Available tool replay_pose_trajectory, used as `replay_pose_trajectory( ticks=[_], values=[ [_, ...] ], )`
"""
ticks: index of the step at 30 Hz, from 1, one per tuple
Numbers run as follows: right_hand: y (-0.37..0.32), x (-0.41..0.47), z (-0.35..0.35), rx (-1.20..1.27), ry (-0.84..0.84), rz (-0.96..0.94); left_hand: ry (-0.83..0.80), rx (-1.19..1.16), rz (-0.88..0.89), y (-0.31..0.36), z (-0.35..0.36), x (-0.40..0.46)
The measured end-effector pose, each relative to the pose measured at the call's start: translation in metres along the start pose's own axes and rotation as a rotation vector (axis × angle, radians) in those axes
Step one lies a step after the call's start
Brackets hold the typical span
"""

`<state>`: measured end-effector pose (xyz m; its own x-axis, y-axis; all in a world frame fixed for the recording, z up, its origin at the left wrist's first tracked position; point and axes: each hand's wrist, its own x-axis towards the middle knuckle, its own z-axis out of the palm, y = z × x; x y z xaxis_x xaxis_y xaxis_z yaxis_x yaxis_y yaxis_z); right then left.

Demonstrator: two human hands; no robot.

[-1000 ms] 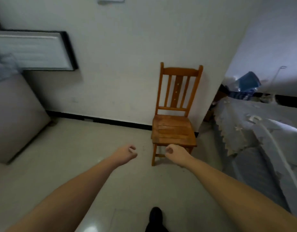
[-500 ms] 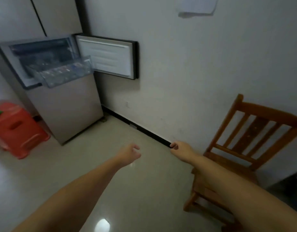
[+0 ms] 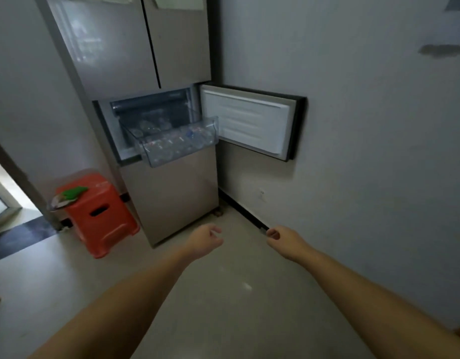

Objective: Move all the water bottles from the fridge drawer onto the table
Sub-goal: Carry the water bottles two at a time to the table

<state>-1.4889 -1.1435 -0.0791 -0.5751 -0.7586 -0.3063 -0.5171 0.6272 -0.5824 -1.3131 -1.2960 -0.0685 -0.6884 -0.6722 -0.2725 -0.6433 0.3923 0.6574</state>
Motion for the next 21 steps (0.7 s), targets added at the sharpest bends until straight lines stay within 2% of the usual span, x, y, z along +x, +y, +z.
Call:
replay_pose_trajectory(
  ticks=[8,13,21],
  values=[
    [-0.050,0.115,0.005,0.007,-0.073,-0.035,0.000,-0.001,-0.070,-0.035,-0.037,0.091],
    [-0.072,0.203,-0.006,0.038,-0.086,-0.100,0.054,0.013,-0.085,-0.038,-0.067,0.164],
    [-0.134,0.374,-0.066,0.021,-0.138,-0.241,0.192,0.044,-0.158,-0.024,-0.140,0.313]
  ],
)
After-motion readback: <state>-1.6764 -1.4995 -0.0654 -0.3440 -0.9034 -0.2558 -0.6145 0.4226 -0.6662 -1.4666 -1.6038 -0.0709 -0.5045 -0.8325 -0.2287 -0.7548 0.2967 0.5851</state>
